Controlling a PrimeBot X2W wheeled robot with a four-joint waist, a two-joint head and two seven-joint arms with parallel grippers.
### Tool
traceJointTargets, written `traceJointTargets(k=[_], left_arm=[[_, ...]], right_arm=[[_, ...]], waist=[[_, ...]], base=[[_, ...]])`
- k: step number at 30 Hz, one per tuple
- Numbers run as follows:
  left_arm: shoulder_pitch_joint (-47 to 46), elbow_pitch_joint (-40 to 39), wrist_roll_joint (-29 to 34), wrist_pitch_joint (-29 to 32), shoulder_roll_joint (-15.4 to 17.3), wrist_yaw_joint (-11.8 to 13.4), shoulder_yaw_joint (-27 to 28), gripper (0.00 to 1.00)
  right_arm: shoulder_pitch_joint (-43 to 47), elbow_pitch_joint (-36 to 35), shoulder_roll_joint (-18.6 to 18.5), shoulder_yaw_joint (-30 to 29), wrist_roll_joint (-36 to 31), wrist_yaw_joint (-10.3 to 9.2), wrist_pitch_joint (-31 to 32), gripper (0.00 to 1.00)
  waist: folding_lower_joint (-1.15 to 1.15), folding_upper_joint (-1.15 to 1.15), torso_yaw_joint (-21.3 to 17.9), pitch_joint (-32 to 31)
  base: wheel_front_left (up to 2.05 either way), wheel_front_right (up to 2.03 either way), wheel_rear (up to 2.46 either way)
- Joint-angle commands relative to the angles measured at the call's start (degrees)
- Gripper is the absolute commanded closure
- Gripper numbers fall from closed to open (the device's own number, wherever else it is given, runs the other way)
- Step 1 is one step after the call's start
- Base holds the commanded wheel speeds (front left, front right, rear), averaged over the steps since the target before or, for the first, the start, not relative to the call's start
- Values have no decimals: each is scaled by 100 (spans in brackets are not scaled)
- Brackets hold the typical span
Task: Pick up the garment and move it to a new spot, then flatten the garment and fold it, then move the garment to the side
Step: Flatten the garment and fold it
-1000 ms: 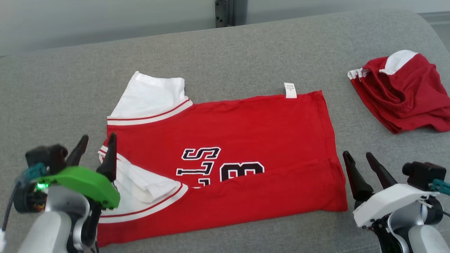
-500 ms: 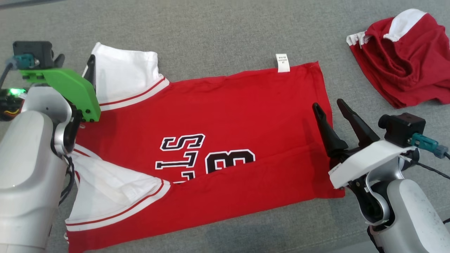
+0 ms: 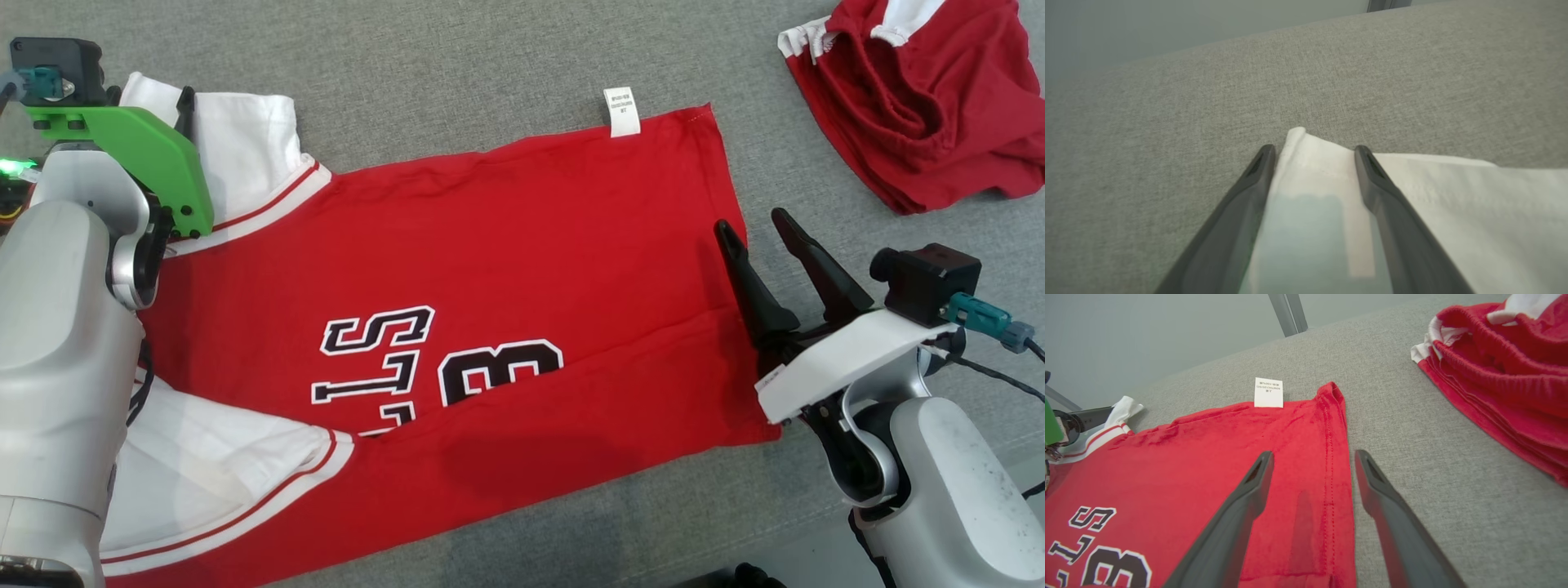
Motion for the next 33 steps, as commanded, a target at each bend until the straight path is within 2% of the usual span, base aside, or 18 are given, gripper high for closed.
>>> traceJointTargets(k=[1, 3, 4, 9, 17, 26, 33], left_arm=[[-5, 136, 68, 23, 25, -33, -38, 32], [-35, 225, 70, 28, 22, -73, -61, 88], [-47, 260, 59, 22, 12, -88, -72, 100], [-113, 273, -2, -177, -72, -202, -107, 100], [-5, -144, -188, -673, -247, -408, -67, 100], [355, -871, -362, -847, -410, -443, -107, 100], [560, -1243, -386, -789, -439, -358, -154, 100]], right_arm=[[-85, 1, -35, -5, 34, 2, -50, 0], [-91, -13, -55, -18, 39, 2, -47, 0], [-99, -23, -66, -34, 41, 2, -51, 0], [-213, -4, -221, -149, -84, 2, 39, 0], [-1016, 677, -871, 34, -456, 1, 515, 0], [-2149, 1794, -1520, 920, -583, 1, 1085, 0], [-2735, 2434, -1832, 1663, -279, 1, 1473, 0]], waist=[[-1, 0, 6, -14], [-1, 0, 19, -30], [-1, 0, 32, -42], [-1, 0, 161, -138], [-1, 0, 500, -281], [-1, 0, 962, -305], [-1, 0, 1145, -286]], base=[[0, 0, 0], [0, 0, 0], [0, 0, 0], [0, 0, 0], [0, 0, 0], [0, 0, 0], [0, 0, 0]])
